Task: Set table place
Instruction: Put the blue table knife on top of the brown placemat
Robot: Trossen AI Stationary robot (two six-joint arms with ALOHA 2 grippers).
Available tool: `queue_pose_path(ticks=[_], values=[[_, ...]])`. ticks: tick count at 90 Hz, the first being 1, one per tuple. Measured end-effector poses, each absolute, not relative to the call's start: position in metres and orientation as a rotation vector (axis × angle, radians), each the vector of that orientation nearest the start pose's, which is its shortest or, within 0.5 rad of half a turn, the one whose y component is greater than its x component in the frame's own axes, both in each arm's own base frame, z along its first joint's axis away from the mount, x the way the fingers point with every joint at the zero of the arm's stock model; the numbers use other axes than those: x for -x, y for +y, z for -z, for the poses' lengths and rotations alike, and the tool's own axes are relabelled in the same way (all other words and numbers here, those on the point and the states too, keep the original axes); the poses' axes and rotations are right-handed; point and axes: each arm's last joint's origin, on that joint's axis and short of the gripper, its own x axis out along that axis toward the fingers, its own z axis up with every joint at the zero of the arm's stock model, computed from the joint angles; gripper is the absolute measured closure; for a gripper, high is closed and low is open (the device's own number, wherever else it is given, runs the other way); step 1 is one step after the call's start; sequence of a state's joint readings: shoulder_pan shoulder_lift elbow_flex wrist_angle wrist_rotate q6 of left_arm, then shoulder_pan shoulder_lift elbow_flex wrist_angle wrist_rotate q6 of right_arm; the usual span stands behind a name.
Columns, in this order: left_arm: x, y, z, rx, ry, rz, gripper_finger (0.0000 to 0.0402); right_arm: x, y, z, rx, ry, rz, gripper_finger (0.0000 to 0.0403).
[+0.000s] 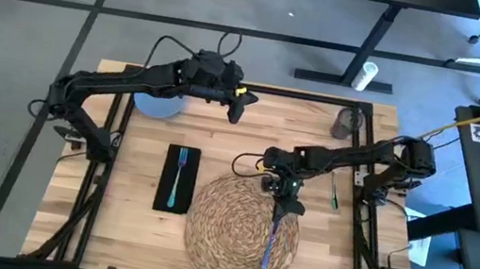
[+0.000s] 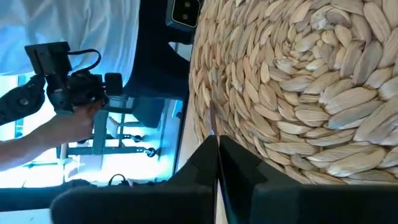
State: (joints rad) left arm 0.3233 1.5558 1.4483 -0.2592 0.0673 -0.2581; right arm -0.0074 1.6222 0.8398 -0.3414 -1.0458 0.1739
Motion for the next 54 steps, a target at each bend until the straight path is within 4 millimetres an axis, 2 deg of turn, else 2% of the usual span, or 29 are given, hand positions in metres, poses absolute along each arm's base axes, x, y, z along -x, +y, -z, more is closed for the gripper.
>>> queue_pose_path(ticks=[10,36,54], values=[[-0.338,0.111,-0.366,0.325,0.326,-0.299,0.0402,-0.287,0.023,-0.158,-0.717,1.101,-0.84,0.0403],[-0.338,0.111,-0.366,0.325,0.325,-0.299,0.0402,-0.295,0.023,-0.132,-0.693,1.121,-0.848,0.0402],[-0.338,0.111,-0.366,0.325,0.326,-0.299,0.0402,-0.299,0.022,-0.127,-0.663,1.096,-0.855,0.0402]])
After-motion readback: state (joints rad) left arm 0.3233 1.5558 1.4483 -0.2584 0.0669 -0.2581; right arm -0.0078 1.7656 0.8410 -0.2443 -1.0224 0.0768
